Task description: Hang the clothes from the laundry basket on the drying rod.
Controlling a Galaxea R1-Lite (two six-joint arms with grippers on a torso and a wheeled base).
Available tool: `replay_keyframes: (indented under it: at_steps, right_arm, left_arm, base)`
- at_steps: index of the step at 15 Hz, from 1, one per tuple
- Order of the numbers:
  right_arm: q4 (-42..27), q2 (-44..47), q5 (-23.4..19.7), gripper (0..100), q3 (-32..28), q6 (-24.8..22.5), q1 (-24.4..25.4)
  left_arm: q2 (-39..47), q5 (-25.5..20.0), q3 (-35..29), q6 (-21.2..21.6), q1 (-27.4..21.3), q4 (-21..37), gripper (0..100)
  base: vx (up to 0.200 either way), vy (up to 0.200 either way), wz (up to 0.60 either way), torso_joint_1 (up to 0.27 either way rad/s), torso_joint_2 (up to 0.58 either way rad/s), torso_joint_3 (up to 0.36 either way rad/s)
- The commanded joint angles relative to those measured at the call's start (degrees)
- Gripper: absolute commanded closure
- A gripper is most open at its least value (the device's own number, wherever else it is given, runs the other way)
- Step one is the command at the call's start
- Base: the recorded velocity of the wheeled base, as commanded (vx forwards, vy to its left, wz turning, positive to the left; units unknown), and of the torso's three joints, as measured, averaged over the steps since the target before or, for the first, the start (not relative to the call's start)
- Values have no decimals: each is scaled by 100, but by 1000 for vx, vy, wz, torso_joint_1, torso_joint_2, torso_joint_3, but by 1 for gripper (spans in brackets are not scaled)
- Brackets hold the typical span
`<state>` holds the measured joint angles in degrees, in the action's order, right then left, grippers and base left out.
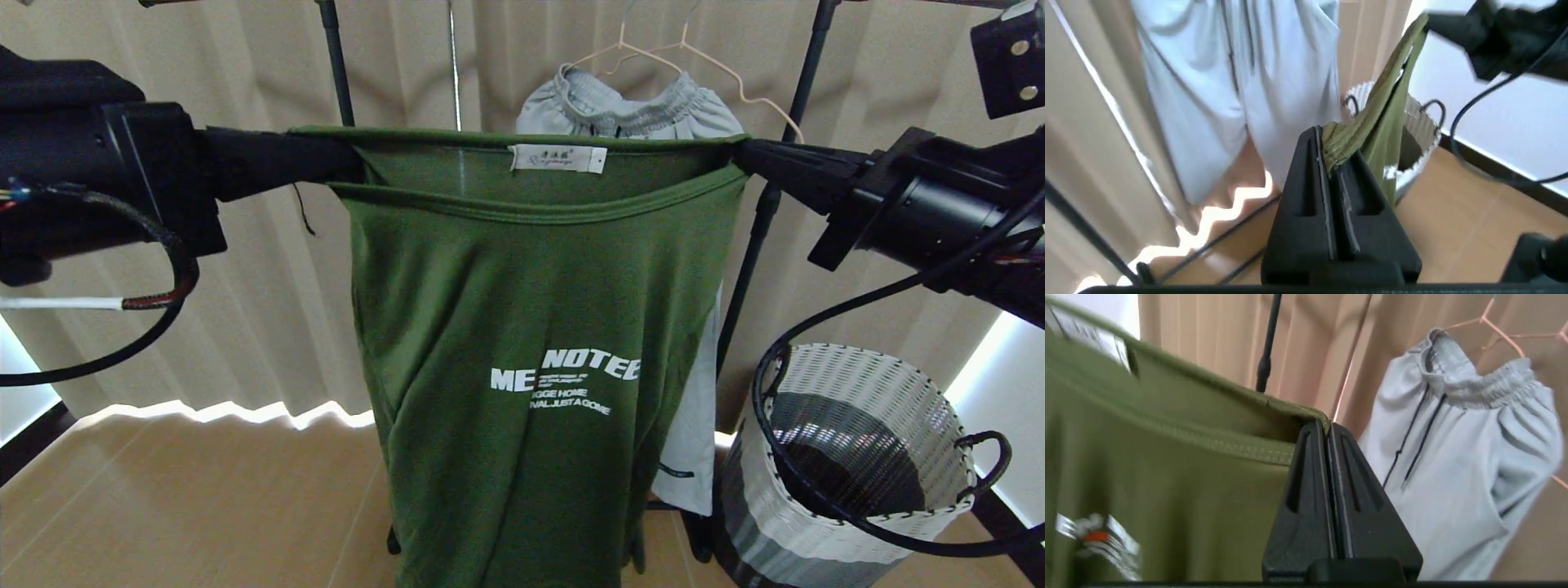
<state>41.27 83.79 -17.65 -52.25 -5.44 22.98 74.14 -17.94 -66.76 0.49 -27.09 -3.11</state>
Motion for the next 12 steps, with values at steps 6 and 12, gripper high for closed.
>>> replay_keyframes:
  at_steps: [6,12]
  right_arm:
    - [-664,-715,-37,100,83,-1,5]
    - [-1683,-1708,-687,100,558,8,5]
  left_arm:
    - [373,133,444,663,-69,-577,100]
    - [1498,872,286,593,-60,-1605,100]
  base:
    - [0,0,0,0,0,0]
    - [0,0,0,0,0,0]
